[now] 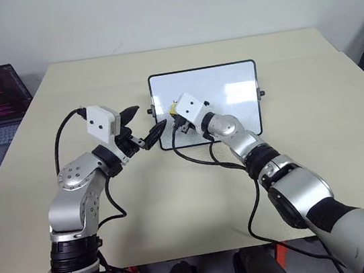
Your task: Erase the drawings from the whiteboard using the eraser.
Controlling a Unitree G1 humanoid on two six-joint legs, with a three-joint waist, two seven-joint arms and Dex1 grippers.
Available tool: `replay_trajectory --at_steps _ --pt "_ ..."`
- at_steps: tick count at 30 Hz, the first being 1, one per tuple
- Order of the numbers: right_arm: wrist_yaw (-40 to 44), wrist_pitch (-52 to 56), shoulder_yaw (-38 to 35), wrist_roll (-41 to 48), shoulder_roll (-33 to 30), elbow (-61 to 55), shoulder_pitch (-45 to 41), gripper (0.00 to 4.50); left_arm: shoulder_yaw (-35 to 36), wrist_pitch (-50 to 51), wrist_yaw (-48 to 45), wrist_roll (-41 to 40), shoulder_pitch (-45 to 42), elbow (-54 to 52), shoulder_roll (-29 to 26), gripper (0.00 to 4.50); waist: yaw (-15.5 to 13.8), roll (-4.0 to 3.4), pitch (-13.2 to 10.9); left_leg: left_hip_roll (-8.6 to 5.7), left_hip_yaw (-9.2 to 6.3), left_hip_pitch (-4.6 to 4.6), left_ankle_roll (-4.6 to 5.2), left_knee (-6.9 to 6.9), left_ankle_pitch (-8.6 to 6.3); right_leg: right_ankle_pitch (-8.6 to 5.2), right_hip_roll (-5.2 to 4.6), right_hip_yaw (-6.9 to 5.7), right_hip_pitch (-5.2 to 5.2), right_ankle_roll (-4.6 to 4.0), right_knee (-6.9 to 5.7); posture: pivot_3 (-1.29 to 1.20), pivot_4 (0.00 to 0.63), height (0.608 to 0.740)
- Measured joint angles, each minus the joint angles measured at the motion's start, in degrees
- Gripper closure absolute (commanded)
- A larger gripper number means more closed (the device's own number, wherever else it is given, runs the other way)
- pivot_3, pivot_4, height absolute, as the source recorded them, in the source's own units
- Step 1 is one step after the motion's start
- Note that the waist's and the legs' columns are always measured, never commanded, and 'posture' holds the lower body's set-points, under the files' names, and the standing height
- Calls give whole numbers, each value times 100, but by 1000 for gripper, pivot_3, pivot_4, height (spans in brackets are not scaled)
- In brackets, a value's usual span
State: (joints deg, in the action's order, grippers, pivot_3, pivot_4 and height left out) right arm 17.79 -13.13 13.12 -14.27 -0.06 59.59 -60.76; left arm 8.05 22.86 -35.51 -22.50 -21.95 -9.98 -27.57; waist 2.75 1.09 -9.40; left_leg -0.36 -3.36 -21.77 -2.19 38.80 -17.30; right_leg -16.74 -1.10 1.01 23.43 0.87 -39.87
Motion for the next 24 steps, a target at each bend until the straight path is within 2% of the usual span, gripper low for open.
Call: replay_trajectory --at_steps 5,12,24 --pt "77 188 0 1 -202 -520 324 3210 -110 -121 -41 13 -149 249 47 0 -94 1 1 -3 -5 7 0 3 0 0 -1 -4 -11 0 0 0 150 740" --pt "74 505 -2 13 -98 -614 215 3210 -167 -235 -131 32 -345 490 94 0 -81 1 0 -2 -6 11 0 4 1 1 0 -4 -12 0 -3 0 150 740" --pt "-219 454 -63 17 286 198 -477 3210 -131 -228 -79 32 -160 412 68 0 -37 -1 -1 -1 -1 -5 -9 -6 5 0 0 -1 2 0 20 0 150 740"
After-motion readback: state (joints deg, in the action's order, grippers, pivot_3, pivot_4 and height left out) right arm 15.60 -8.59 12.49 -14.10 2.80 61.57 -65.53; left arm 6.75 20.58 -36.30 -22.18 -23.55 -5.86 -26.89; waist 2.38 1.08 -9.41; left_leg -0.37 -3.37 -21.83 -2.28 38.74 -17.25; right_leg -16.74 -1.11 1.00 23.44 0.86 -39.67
